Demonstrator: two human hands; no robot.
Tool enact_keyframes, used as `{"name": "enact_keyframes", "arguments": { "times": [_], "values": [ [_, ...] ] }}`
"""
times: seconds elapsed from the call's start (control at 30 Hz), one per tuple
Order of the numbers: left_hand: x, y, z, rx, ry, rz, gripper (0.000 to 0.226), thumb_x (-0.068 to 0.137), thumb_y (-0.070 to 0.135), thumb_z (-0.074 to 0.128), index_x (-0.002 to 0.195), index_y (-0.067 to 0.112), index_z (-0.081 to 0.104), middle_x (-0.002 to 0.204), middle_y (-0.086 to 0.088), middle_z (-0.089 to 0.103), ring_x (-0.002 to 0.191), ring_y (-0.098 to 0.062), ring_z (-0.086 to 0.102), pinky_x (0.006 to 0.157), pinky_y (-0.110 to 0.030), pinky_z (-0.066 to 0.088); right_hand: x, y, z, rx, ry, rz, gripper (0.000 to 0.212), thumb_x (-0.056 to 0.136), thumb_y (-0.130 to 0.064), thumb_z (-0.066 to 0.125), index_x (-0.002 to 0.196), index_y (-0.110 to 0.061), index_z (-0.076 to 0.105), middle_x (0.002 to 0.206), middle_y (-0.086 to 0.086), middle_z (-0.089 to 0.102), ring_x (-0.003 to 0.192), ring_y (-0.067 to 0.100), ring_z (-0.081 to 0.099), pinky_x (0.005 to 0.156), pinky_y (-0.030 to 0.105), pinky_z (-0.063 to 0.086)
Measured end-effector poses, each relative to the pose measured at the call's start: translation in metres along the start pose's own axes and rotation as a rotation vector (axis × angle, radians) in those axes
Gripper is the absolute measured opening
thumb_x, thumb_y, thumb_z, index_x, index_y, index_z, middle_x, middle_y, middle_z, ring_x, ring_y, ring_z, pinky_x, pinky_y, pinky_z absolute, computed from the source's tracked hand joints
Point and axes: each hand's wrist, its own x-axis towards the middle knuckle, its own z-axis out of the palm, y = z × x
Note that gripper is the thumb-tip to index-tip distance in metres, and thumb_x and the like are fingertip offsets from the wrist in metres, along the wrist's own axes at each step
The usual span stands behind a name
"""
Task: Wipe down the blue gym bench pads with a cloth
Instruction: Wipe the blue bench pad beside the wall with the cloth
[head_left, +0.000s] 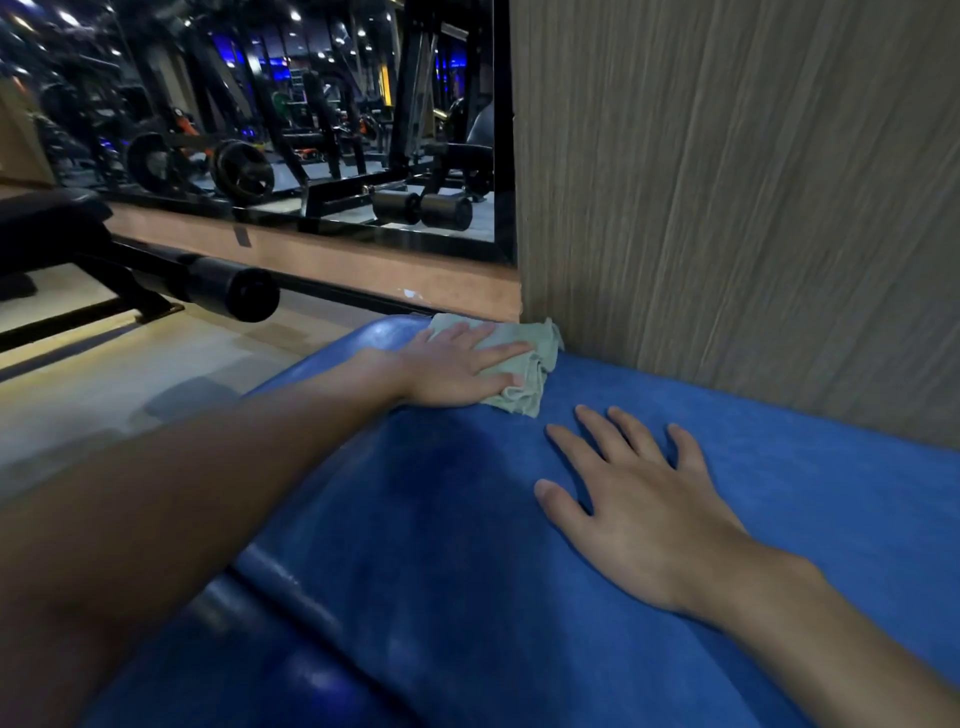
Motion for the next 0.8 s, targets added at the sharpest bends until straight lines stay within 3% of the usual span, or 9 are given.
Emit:
{"name": "enact_keyframes", "arguments": {
  "times": [0.13, 0.3, 0.43, 0.6, 0.7, 0.8],
  "values": [
    [0.006, -0.002, 0.005, 0.004, 0.009, -0.013, 0.061, 0.090, 0.077, 0.016, 0.148, 0.062, 0.000, 0.168, 0.002, -0.001, 0.153, -0.025, -0.001, 0.120, -0.055, 0.000, 0.000, 0.001, -0.001, 0.006, -0.003, 0.001, 0.071, 0.091, -0.068, 0.004, 0.155, -0.039, 0.002, 0.165, -0.010, -0.009, 0.150, 0.013, -0.014, 0.119, 0.054, -0.008],
    [-0.060, -0.003, 0.014, 0.034, 0.022, 0.017, 0.058, 0.094, 0.073, 0.017, 0.147, 0.062, -0.004, 0.167, 0.000, -0.004, 0.153, -0.026, -0.003, 0.121, -0.053, 0.000, 0.000, 0.001, -0.002, 0.018, -0.014, 0.002, 0.071, 0.090, -0.069, 0.004, 0.155, -0.040, 0.004, 0.165, -0.011, -0.007, 0.151, 0.013, -0.012, 0.119, 0.053, -0.006],
    [-0.144, -0.009, 0.017, 0.026, -0.008, 0.065, 0.062, 0.071, 0.092, -0.005, 0.130, 0.076, -0.015, 0.166, 0.007, -0.012, 0.152, -0.017, -0.015, 0.122, -0.045, -0.007, -0.001, 0.000, -0.003, 0.025, -0.017, 0.014, 0.071, 0.090, -0.069, 0.004, 0.155, -0.041, 0.006, 0.166, -0.010, -0.005, 0.151, 0.013, -0.009, 0.119, 0.054, -0.005],
    [-0.223, -0.007, 0.008, 0.046, -0.063, 0.050, 0.063, 0.084, 0.079, 0.004, 0.141, 0.066, -0.020, 0.161, 0.014, -0.025, 0.147, -0.013, -0.030, 0.120, -0.042, -0.016, -0.004, -0.006, -0.011, -0.062, -0.034, 0.016, 0.067, 0.094, -0.065, 0.007, 0.156, -0.037, 0.010, 0.166, -0.007, 0.000, 0.152, 0.017, -0.006, 0.117, 0.059, -0.007],
    [-0.233, 0.005, 0.007, -0.029, 0.009, -0.018, 0.068, 0.084, 0.079, 0.000, 0.148, 0.060, -0.010, 0.164, 0.013, -0.017, 0.149, -0.009, -0.021, 0.122, -0.039, -0.008, 0.001, -0.014, -0.018, 0.001, 0.020, -0.006, 0.061, 0.098, -0.060, 0.017, 0.154, -0.037, 0.019, 0.166, -0.008, 0.005, 0.152, 0.017, -0.003, 0.118, 0.058, -0.005],
    [-0.211, 0.014, 0.019, -0.038, -0.052, -0.087, 0.072, 0.075, 0.087, -0.004, 0.143, 0.066, -0.013, 0.165, 0.006, -0.017, 0.151, -0.020, -0.018, 0.121, -0.045, -0.008, 0.007, -0.022, -0.015, 0.074, -0.013, -0.017, 0.064, 0.095, -0.065, 0.015, 0.154, -0.042, 0.011, 0.166, -0.010, 0.001, 0.152, 0.017, -0.005, 0.118, 0.056, -0.005]
  ]
}}
